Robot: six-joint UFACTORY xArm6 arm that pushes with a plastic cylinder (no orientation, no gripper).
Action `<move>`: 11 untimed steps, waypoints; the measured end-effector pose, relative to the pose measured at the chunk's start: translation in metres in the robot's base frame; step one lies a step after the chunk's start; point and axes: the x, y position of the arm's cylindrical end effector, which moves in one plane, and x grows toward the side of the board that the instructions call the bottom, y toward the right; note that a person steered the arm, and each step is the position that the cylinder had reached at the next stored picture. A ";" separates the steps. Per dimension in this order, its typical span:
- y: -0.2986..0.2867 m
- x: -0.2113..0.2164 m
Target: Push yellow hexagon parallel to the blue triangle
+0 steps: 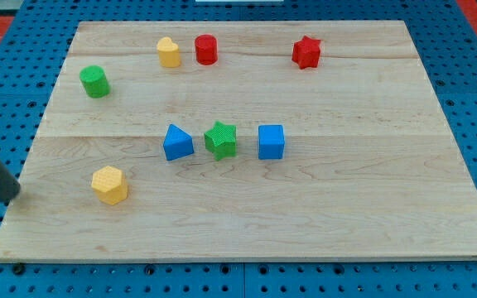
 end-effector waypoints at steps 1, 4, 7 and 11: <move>0.032 0.020; 0.102 0.003; 0.196 -0.018; 0.147 -0.100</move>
